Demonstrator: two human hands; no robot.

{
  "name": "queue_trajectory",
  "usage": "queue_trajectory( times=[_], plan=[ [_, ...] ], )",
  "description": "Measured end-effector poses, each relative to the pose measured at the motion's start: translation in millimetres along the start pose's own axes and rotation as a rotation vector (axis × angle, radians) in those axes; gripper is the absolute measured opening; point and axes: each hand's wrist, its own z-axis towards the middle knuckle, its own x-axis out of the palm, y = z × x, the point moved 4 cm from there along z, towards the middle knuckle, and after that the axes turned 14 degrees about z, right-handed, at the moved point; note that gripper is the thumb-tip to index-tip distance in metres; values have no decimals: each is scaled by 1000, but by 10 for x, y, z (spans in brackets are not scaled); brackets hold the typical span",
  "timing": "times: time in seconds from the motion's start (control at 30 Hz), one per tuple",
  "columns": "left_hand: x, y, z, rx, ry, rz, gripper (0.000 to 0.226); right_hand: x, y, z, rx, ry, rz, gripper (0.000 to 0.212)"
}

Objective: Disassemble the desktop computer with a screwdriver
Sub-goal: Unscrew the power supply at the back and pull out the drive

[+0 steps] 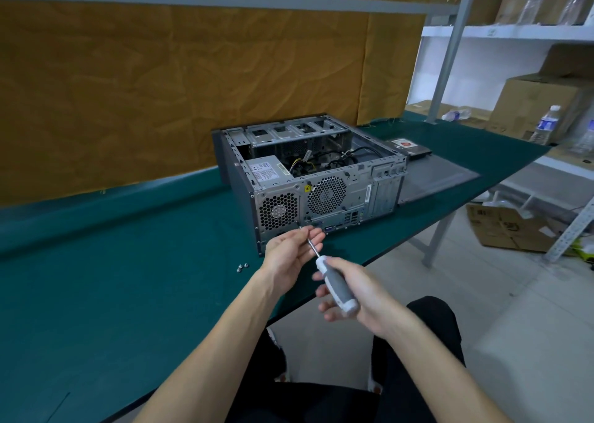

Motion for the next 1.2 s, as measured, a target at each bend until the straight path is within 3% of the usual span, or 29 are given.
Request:
queue_trajectory(
  times=[0.07, 0.27, 0.33, 0.43, 0.5, 0.57, 0.63, 0.7, 0.77, 0.83, 0.97, 1.07, 1.2],
  plan=[
    [0, -6, -13, 1, 20, -11, 25, -10, 34, -11, 7, 34, 46, 38],
    [-25, -7, -52, 1, -117, 162, 17, -50, 192, -103, -660, -455, -860, 14],
    [-29, -30, -59, -5, -131, 158, 19, -73, 158, -70, -591, -403, -793, 20],
    [-55, -39, -61, -40, -109, 100, 19, -45, 76, -39, -131, -85, -229, 24],
    [-76, -23, -70, -61, -69, 36, 22, -55, 88, -54, -13, 18, -93, 34],
    [-71, 0, -76, -76, -66, -16, 23, -97, 122, -27, -158, -48, -210, 29],
    [-35, -14, -85, -84, -130, -65, 21, -120, 173, -23, -412, -266, -483, 13],
    [14, -23, -68, -102, -206, -107, 23, -78, 178, -42, -559, -405, -713, 24],
    [62, -38, -61, -135, -260, -129, 25, -40, 137, -16, -483, -367, -687, 35],
    [91, -47, -39, -163, -307, -153, 25, -39, 118, 31, -415, -337, -672, 29],
    [120, -48, -3, -173, -361, -156, 25, -77, 113, 35, -396, -309, -819, 39],
    [134, -24, 10, -168, -365, -178, 23, -98, 159, -16, -469, -391, -995, 23],
    [147, -14, 14, -146, -380, -204, 17, -46, 191, -52, -539, -420, -995, 31]
  ],
)
